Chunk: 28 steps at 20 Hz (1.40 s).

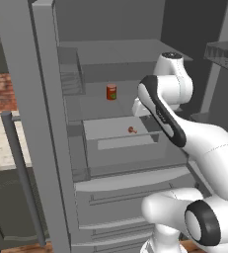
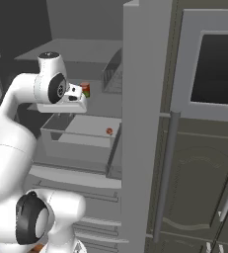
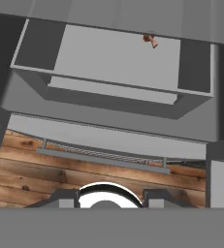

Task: Fully open the fridge drawer.

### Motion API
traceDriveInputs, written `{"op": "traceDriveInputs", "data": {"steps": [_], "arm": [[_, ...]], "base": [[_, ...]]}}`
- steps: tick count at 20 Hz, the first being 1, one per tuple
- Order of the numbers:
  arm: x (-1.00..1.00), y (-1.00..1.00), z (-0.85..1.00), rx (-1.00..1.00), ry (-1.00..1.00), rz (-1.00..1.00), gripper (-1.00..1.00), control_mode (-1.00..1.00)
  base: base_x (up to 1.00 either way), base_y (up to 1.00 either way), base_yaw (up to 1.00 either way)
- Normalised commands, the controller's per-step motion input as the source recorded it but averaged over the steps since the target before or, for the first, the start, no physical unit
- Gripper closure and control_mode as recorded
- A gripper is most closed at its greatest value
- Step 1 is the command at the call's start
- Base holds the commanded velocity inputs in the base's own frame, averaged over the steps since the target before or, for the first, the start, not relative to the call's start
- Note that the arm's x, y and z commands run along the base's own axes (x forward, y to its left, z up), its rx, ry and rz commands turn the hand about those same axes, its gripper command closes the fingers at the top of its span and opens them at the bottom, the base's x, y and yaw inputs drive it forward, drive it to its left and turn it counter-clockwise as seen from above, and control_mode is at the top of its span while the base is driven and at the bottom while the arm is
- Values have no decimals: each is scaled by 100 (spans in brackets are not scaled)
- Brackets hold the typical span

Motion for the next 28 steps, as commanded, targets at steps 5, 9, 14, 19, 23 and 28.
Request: {"op": "traceDriveInputs", "data": {"steps": [5,9,14,19,23,28], "arm": [[-8,0,0,-1,0,0,-100,-100],[0,20,-19,-2,1,-3,-100,-100],[0,17,-29,0,0,-9,-100,-100],[5,22,-19,0,0,-12,-100,-100],[25,8,-40,6,0,-14,-100,-100],[51,13,-35,4,-2,-10,-100,-100]], "base": [[0,0,0],[0,0,0],[0,0,0],[0,0,0],[0,0,0],[0,0,0]]}}
